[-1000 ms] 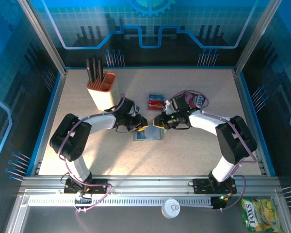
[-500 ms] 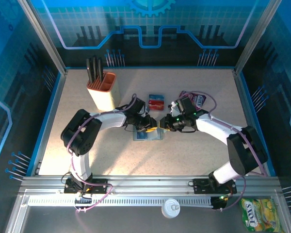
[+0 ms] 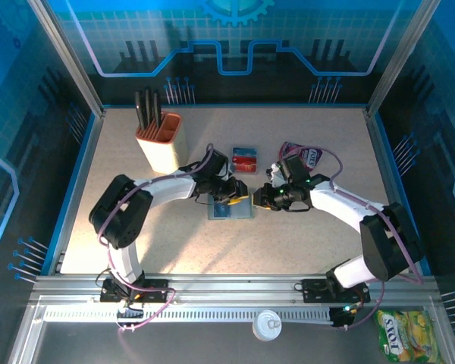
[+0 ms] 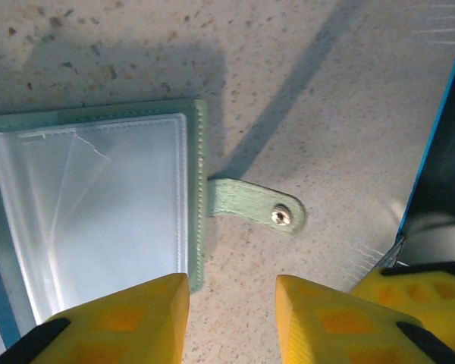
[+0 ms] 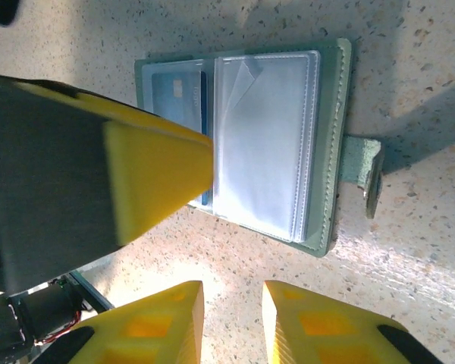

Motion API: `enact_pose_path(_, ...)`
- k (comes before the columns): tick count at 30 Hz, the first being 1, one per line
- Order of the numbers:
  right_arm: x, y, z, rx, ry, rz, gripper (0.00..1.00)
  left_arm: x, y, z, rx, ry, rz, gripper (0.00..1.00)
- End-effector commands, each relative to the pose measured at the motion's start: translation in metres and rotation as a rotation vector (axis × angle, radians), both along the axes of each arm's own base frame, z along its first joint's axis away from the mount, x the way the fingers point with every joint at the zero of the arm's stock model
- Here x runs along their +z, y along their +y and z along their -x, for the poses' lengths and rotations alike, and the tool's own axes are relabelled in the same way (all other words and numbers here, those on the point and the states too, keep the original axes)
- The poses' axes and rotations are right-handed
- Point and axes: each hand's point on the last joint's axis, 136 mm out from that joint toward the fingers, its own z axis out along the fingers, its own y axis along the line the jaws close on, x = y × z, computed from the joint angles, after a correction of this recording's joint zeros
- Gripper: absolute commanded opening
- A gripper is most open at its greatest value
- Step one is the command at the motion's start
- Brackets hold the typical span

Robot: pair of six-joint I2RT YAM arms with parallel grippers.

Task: Take the credit cards out of the card holder

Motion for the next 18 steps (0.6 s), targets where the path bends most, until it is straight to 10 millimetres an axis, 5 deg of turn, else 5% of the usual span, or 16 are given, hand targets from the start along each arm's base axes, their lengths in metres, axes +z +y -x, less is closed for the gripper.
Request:
enact_pose_path(1,0.011,0.009,-0.009,0.035,-0.005,-0.026,0.28,0.005,0.016,0.004,0.029,-0.01,-0.029,0.34)
enact_pose_path(18,-0.008,0.049,-0.014,0.131,0.058,-0.012,0.31,-0.003,0.066,0.001,0.101,0.004,-0.05,0.28)
